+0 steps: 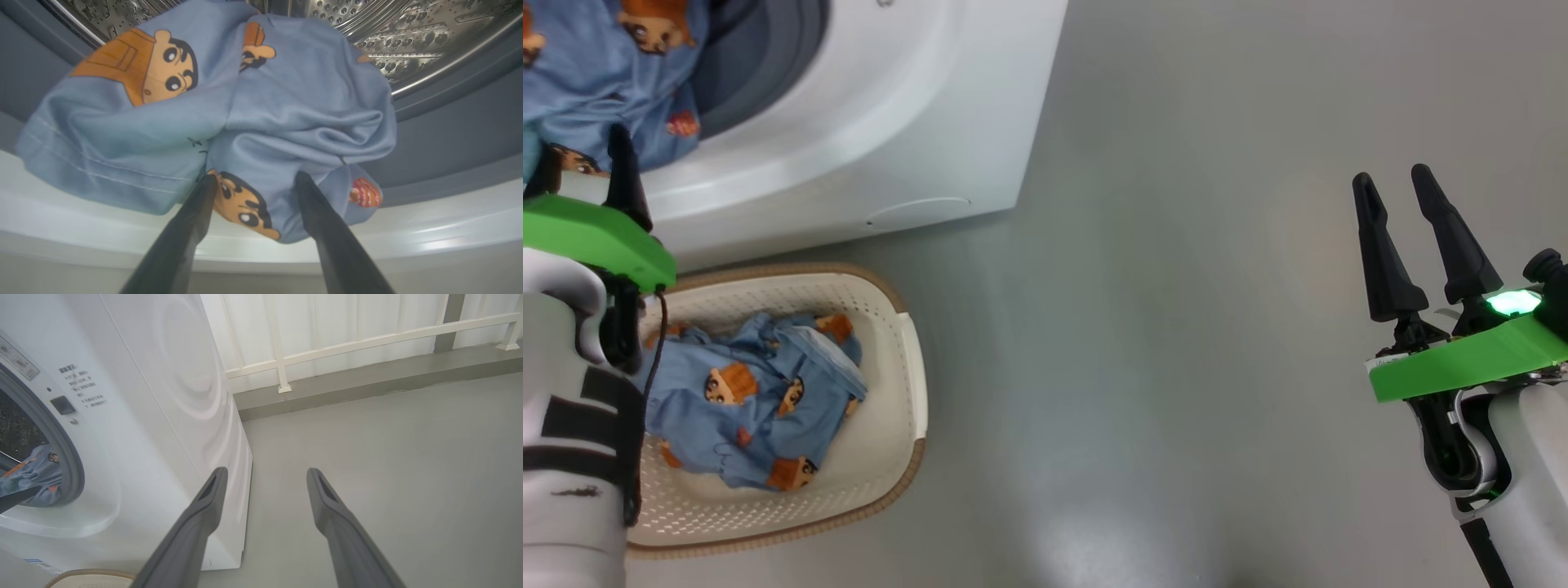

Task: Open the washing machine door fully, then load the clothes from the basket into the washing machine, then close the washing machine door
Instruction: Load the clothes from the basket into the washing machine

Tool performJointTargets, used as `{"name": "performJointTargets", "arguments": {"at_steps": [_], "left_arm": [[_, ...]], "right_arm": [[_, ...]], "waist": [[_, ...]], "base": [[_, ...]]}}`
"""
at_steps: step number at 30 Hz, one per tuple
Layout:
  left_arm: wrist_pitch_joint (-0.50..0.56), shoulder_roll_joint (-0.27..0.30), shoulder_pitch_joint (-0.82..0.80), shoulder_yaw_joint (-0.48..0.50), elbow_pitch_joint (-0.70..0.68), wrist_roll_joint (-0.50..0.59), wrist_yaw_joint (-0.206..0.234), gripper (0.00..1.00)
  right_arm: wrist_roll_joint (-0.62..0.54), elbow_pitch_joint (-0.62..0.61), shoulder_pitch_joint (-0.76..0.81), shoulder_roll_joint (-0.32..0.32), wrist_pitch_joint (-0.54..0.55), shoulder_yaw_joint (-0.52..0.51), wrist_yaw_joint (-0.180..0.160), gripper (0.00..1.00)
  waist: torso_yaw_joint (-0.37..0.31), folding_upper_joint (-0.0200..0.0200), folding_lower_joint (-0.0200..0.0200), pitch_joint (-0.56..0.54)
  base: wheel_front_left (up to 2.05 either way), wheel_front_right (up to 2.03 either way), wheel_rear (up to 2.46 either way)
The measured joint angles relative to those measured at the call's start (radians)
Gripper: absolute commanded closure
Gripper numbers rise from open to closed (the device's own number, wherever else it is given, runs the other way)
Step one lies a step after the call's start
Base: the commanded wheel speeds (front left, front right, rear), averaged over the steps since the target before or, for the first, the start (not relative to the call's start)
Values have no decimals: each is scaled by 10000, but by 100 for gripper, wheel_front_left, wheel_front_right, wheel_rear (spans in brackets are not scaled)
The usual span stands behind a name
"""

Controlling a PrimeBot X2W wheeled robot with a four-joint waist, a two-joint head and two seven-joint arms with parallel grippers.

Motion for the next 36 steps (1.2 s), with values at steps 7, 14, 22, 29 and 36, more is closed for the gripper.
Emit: {"name": "performJointTargets", "arguments": {"at_steps": [7, 14, 22, 29, 36], "left_arm": [[-113, 4, -827, 75, 838, -209, 17, 4], [-353, 17, -1193, -65, 1308, -207, -48, 100], [-422, 435, -2292, -623, 1237, -173, -176, 100], [240, 993, -3602, -646, 1083, -387, -221, 100], [1292, 1638, -4773, -1026, 1026, -520, -221, 100]], "right_arm": [[-13, -2, -16, 35, 0, -8, 0, 0], [-15, 10, -27, 36, 0, -6, 0, 0], [-13, -98, -218, 94, 0, 12, 0, 0], [-8, -207, -382, 349, 0, 10, 0, 0], [-2, -295, -559, 675, 0, 31, 0, 0]], "waist": [[-226, 0, 0, 472], [-183, 0, 0, 505], [-174, 0, 0, 828], [-394, 0, 0, 1364], [-722, 0, 0, 2076]], "base": [[0, 0, 0], [0, 0, 0], [0, 0, 0], [0, 0, 0], [0, 0, 0]]}}
